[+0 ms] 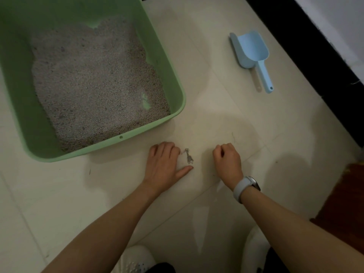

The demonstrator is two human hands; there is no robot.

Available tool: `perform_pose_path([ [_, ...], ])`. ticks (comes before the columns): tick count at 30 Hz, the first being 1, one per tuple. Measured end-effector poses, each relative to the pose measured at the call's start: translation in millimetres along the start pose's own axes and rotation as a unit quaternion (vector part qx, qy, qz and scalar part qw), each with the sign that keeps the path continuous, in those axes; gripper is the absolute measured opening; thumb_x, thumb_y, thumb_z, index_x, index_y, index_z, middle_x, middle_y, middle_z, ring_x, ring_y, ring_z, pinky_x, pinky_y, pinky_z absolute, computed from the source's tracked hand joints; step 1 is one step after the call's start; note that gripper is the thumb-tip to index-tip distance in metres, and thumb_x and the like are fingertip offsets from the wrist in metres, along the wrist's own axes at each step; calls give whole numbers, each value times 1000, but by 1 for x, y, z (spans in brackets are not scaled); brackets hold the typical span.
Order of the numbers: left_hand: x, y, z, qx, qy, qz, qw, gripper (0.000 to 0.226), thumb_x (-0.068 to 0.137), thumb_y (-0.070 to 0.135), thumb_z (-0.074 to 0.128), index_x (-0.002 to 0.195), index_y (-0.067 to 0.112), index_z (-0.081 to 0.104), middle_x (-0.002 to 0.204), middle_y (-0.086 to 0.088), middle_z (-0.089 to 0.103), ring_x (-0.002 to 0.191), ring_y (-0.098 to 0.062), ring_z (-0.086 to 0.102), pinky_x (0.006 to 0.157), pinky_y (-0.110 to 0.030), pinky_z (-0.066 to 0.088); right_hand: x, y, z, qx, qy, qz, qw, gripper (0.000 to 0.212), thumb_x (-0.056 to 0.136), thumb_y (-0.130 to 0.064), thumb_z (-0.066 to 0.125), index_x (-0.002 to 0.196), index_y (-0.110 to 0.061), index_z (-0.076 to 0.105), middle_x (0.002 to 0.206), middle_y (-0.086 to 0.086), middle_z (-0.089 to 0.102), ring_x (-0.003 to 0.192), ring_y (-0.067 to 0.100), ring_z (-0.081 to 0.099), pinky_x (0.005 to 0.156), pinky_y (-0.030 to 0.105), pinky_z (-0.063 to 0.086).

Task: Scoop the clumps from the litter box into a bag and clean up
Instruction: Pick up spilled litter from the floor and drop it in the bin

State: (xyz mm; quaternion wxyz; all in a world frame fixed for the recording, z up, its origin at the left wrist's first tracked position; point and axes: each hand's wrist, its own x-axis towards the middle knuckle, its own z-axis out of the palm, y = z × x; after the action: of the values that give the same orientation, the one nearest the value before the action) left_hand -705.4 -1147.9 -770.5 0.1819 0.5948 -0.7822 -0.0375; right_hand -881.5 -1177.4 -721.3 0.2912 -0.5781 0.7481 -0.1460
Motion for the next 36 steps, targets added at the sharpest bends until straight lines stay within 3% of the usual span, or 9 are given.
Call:
perform_pose_path([
  [2, 11, -1, -4, 59, -25, 9, 998, 59, 69, 71, 42, 78, 13, 50, 79, -7, 52, 76, -25, 46, 68, -37, 28, -1, 1, 1, 2, -7, 10, 1000, 45, 94, -8, 43, 53, -17, 25, 63, -6, 30, 64, 23, 36, 57, 26, 17],
  [6, 29, 2, 0, 119, -55, 57, 990, 61, 67, 73, 33, 70, 15, 51, 70, -6, 51, 66, -24, 49, 63, -35, 23, -1, 1, 4, 8, -9, 22, 1000, 45, 94, -9, 42, 53, -17, 25, 62, -4, 30, 65, 23, 37, 57, 27, 17],
  [11, 41, 1, 9, 152, -60, 125, 979, 51, 76, 60, 29, 61, 17, 53, 61, -5, 51, 56, -22, 49, 59, -32, 28, 2, 0, 7, 9, -15, 28, 999, 45, 94, -10, 42, 53, -18, 25, 63, -5, 29, 66, 22, 37, 59, 28, 19],
  [14, 47, -1, 13, 165, -59, 180, 968, 46, 80, 51, 29, 58, 17, 53, 54, -5, 51, 50, -20, 48, 59, -33, 22, 3, 1, 8, 15, -11, 38, 999, 45, 94, -11, 42, 54, -18, 25, 63, -5, 30, 67, 22, 38, 60, 29, 20],
  [19, 51, -2, 20, 193, -49, 222, 954, 38, 85, 31, 33, 55, 20, 53, 48, -3, 51, 43, -18, 47, 58, -32, 21, 5, 1, 8, 18, 1, 43, 999, 45, 94, -11, 42, 53, -18, 26, 71, 7, 39, 67, 23, 38, 58, 29, 18],
  [23, 51, -1, 20, 174, -45, 216, 960, 34, 82, 21, 35, 54, 20, 53, 44, -1, 50, 38, -18, 47, 56, -27, 32, 6, 0, 6, 20, -1, 50, 999, 45, 94, -11, 42, 53, -17, 26, 64, -3, 31, 67, 23, 38, 58, 29, 17],
  [29, 49, 8, 11, 156, -31, 161, 974, 25, 64, 7, 35, 49, 18, 52, 39, 1, 49, 33, -15, 47, 53, -20, 41, 4, -2, 1, 9, -4, 22, 1000, 43, 94, -13, 42, 54, -17, 27, 72, 6, 38, 65, 24, 40, 59, 28, 25],
  [33, 52, 8, 1, 135, -44, 97, 985, 21, 63, 12, 45, 42, 16, 49, 35, 0, 48, 27, -15, 44, 49, -17, 37, 4, -9, -2, -101, -70, -92, 988, 32, 93, -17, 41, 64, -7, 43, 82, 20, 49, 67, 35, 50, 60, 37, 33],
  [36, 30, -1, -14, 68, -41, 28, 996, 32, 74, 20, 40, 42, 16, 47, 35, -2, 47, 26, -19, 41, 48, -18, 37, 1, -20, -7, -188, -142, -325, 916, 36, 83, -26, 37, 58, -5, 53, 65, 13, 53, 45, 32, 51, 41, 27, 32],
])
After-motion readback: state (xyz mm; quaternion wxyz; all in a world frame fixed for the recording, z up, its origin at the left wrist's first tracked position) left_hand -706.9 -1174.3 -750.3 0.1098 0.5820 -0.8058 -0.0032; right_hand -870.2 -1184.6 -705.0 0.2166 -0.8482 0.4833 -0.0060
